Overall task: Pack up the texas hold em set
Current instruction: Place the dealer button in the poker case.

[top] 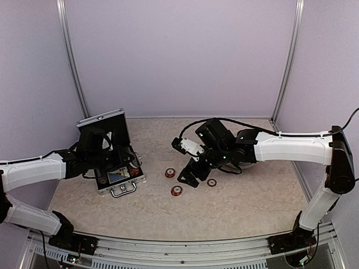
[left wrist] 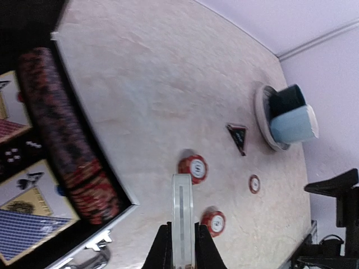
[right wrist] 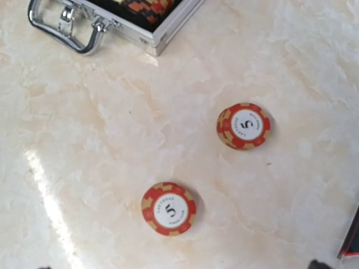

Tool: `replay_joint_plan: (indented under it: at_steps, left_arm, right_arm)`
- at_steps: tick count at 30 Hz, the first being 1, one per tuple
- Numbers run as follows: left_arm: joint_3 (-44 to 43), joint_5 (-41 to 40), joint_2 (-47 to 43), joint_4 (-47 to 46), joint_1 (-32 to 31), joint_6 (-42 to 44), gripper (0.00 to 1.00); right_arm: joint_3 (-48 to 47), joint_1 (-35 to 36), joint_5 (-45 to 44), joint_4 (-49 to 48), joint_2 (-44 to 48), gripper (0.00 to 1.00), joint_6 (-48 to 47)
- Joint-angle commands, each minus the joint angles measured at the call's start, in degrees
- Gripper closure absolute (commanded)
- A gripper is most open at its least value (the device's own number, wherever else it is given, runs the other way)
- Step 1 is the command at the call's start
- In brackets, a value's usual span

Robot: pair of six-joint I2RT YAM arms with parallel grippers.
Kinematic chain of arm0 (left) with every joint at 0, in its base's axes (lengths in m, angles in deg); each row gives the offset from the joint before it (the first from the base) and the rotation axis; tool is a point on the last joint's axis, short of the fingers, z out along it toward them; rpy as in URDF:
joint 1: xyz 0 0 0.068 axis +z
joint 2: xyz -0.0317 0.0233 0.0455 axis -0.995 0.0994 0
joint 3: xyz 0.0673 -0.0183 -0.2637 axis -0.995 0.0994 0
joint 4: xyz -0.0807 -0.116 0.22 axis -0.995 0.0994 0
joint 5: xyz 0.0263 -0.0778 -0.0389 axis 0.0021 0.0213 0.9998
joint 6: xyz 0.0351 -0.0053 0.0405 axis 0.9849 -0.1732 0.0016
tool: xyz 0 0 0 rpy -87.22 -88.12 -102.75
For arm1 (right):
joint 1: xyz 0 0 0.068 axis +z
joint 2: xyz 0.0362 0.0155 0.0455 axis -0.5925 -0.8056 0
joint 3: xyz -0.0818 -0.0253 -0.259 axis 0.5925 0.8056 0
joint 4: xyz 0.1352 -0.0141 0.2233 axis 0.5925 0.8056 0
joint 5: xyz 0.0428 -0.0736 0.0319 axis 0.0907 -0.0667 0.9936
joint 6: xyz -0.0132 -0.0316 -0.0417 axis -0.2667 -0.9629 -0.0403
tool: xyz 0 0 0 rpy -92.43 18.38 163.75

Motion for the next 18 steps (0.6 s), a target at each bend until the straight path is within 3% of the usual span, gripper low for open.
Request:
replay_joint_plan:
  at_steps: [1, 7, 18]
  left_arm:
    - [3.34, -7.04, -4.56, 4.66, 5.0, 3.27, 1.0]
    - [4.91, -11.15, -5.16, 4.33, 7.84, 4.24, 1.0]
    - [8.28, -3.85, -0.88, -0.43, 10.91, 2.76, 0.98]
  right_arm:
    - [0.35, 0.46, -0.71, -0.71, 0.32, 0.01, -1.69]
    - [0.55, 0.29, -1.05, -0.68, -0.27, 0.01, -1.88]
    - [2.23, -0.04, -2.18, -1.19, -0.08, 0.01, -1.83]
